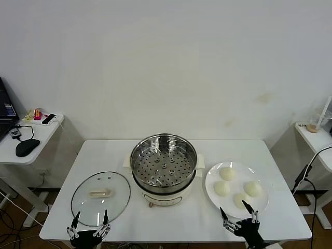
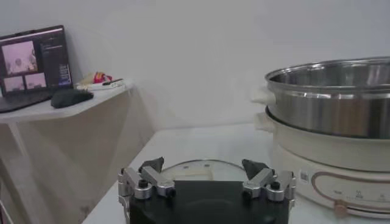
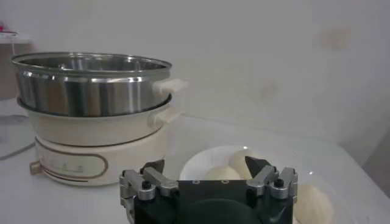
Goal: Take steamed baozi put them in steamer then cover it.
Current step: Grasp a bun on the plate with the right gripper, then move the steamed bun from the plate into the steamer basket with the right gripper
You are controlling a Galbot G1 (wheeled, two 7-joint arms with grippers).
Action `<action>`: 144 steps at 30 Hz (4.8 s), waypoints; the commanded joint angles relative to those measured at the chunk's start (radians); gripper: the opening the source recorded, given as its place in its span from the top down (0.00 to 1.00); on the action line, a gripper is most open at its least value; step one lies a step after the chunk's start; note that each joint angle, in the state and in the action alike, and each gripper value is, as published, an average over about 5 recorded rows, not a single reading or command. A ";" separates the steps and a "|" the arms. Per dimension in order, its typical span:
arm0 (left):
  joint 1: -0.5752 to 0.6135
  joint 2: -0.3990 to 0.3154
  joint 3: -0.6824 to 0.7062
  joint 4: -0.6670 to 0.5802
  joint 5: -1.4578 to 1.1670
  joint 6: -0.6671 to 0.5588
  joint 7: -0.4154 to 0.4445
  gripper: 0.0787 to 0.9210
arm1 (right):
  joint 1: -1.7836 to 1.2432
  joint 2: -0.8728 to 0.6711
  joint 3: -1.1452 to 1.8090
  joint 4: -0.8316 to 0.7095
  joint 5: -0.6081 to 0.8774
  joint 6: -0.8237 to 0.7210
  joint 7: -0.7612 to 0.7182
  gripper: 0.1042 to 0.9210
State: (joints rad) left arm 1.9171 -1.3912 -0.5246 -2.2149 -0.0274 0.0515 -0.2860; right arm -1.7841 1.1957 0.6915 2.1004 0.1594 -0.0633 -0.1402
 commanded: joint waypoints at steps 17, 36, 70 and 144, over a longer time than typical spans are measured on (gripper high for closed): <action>-0.111 -0.022 -0.098 0.060 0.190 -0.058 0.210 0.12 | 0.752 -0.598 -0.186 -0.420 -0.453 -0.155 -0.464 0.12; -0.108 -0.040 -0.156 0.031 0.234 -0.036 0.203 0.12 | 1.742 -0.563 -1.312 -0.851 -0.498 0.064 -0.957 0.12; -0.121 -0.027 -0.208 0.037 0.235 -0.024 0.206 0.12 | 1.680 -0.309 -1.354 -1.092 -0.536 0.018 -0.876 0.34; -0.174 0.012 -0.256 0.109 0.184 -0.018 0.215 0.12 | 2.160 0.167 -1.880 -1.192 -0.506 0.524 -0.733 0.42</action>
State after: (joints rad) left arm 1.7446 -1.3811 -0.7781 -2.1087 0.1584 0.0345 -0.0697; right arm 0.4076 1.3244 -1.1946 0.9664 -0.2495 0.4029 -0.8903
